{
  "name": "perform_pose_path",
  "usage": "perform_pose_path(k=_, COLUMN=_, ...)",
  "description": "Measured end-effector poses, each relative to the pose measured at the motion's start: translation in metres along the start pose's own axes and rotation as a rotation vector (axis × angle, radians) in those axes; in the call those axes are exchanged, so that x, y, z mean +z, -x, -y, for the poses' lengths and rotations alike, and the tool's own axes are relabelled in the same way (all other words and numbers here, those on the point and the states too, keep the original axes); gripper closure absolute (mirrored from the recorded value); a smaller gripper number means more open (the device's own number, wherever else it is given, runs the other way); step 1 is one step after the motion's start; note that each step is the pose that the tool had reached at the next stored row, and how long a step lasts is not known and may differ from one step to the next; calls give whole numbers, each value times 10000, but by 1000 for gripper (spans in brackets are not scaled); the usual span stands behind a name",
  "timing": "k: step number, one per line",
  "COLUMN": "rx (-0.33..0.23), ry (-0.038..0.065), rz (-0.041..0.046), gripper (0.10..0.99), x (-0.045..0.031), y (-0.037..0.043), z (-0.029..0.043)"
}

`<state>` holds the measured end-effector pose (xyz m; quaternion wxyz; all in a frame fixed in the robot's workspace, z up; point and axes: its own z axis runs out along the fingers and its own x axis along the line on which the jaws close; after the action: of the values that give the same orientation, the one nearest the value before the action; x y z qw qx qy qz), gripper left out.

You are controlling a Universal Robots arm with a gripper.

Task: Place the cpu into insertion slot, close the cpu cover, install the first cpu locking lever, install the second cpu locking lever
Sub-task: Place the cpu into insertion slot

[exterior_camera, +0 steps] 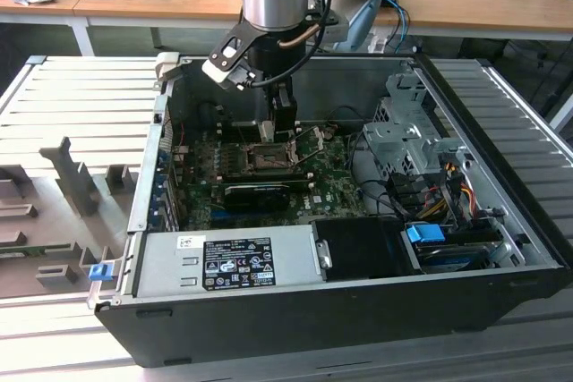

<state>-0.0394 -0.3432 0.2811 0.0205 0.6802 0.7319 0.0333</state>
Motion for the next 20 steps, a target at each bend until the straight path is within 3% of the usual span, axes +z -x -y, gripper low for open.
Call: perform_pose_path(k=20, rx=3, ry=1, rz=-2, gripper=557, x=38, y=-1, z=4)
